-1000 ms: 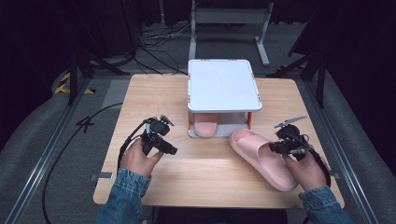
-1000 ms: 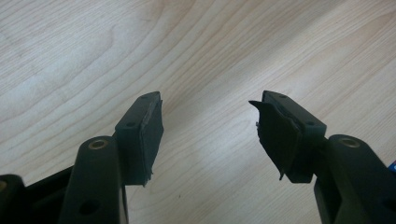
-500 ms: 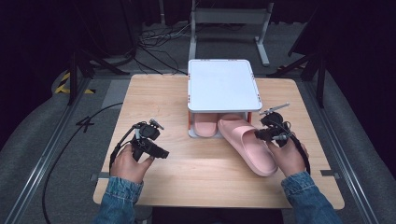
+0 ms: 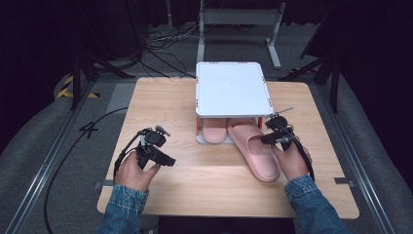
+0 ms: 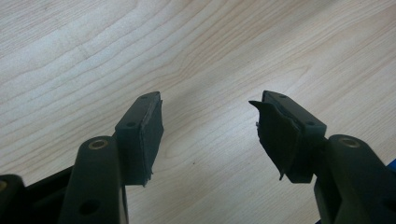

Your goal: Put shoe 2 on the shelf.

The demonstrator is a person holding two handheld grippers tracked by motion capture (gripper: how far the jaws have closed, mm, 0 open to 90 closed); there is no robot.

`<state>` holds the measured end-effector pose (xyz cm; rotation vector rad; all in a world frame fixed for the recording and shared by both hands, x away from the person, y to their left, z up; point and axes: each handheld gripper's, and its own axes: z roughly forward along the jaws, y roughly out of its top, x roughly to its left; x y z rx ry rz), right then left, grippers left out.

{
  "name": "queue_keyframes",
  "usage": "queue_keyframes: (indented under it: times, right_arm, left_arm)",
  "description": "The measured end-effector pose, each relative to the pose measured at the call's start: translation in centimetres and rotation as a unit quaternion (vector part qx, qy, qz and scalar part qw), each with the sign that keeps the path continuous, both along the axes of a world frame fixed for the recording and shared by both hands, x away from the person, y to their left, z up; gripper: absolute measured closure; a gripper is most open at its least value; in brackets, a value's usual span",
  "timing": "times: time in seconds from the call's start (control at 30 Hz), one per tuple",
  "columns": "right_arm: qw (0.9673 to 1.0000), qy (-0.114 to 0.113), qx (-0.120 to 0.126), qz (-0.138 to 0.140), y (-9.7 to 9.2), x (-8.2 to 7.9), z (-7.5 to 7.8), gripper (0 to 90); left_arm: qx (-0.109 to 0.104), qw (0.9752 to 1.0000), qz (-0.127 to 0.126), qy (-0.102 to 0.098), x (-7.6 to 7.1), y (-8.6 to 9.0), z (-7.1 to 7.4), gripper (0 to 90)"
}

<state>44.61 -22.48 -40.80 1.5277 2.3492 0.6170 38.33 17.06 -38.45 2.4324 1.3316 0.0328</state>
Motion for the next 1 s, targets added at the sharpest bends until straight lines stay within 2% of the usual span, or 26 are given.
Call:
queue_keyframes:
  times: [0.1,0.17,0.27,0.37,0.47,0.5,0.73,0.9,1.0]
  right_arm:
    - [0.9997,-0.013,0.016,0.012,-0.8,-0.6,0.4,64.9]
    - [0.9992,-0.009,0.033,0.02,-1.4,-1.2,0.7,61.9]
    - [0.9988,-0.016,0.036,0.03,-2.5,-2.5,1.4,60.6]
    - [0.9978,-0.014,0.026,0.058,-3.8,-4.4,2.2,59.1]
    - [0.9956,0.01,0.0,0.093,-4.2,-5.9,2.0,63.7]
    - [0.9951,0.017,-0.009,0.097,-4.3,-6.3,1.8,65.5]
    - [0.9912,0.068,-0.035,0.108,-5.2,-9.0,0.3,71.1]
    - [0.9867,0.096,-0.055,0.119,-4.9,-10.2,-1.6,72.8]
    - [0.9829,0.111,-0.063,0.133,-4.4,-10.5,-2.8,73.3]
  left_arm:
    - [-0.003,1.0,-0.002,0.003,0.2,-0.2,0.1,40.7]
    - [-0.002,1.0,-0.006,0.001,0.4,-0.4,0.1,40.7]
    - [-0.007,0.9999,-0.009,0.001,0.6,-0.7,0.3,40.7]
    - [-0.013,0.9998,-0.012,0.0,0.9,-1.0,0.3,40.8]
    - [-0.005,0.9998,-0.018,-0.003,1.3,-1.3,0.3,41.1]
    - [-0.01,0.9998,-0.019,0.001,1.3,-1.5,0.4,41.1]
    - [-0.007,0.9995,-0.032,-0.001,1.8,-2.2,0.5,41.3]
    - [-0.008,0.9993,-0.038,-0.001,2.0,-2.6,0.5,41.3]
    - [-0.009,0.9993,-0.035,-0.001,2.1,-2.6,0.5,41.3]
